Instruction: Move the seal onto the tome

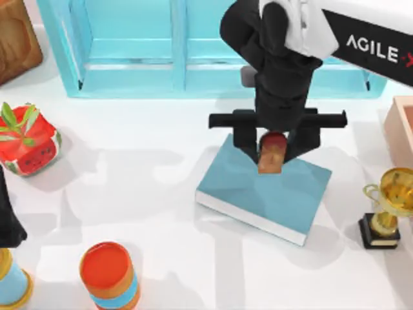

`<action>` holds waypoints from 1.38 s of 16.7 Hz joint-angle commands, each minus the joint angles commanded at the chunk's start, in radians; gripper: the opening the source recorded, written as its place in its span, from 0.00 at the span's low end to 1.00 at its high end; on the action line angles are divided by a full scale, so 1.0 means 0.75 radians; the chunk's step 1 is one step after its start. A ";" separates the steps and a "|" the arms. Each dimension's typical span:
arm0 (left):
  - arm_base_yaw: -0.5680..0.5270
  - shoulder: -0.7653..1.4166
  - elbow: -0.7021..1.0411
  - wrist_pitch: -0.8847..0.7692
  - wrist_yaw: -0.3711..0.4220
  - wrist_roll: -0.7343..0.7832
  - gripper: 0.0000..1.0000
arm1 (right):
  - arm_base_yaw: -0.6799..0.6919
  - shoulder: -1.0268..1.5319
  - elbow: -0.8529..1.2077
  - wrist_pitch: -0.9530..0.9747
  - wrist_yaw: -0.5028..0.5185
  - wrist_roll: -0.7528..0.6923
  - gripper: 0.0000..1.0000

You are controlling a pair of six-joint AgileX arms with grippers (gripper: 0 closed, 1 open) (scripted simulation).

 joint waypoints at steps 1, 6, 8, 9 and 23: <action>0.000 0.000 0.000 0.000 0.000 0.000 1.00 | 0.000 0.000 0.000 0.000 0.000 0.000 0.15; 0.000 0.000 0.000 0.000 0.000 0.000 1.00 | 0.000 0.000 0.000 0.000 0.000 0.000 0.53; 0.000 0.000 0.000 0.000 0.000 0.000 1.00 | 0.000 0.000 0.000 0.000 0.000 0.000 0.68; 0.000 0.000 0.000 0.000 0.000 0.000 1.00 | 0.000 0.000 0.000 0.000 0.000 0.000 0.75; 0.000 0.000 0.000 0.000 0.000 0.000 1.00 | -0.001 0.001 0.021 -0.020 0.000 0.000 1.00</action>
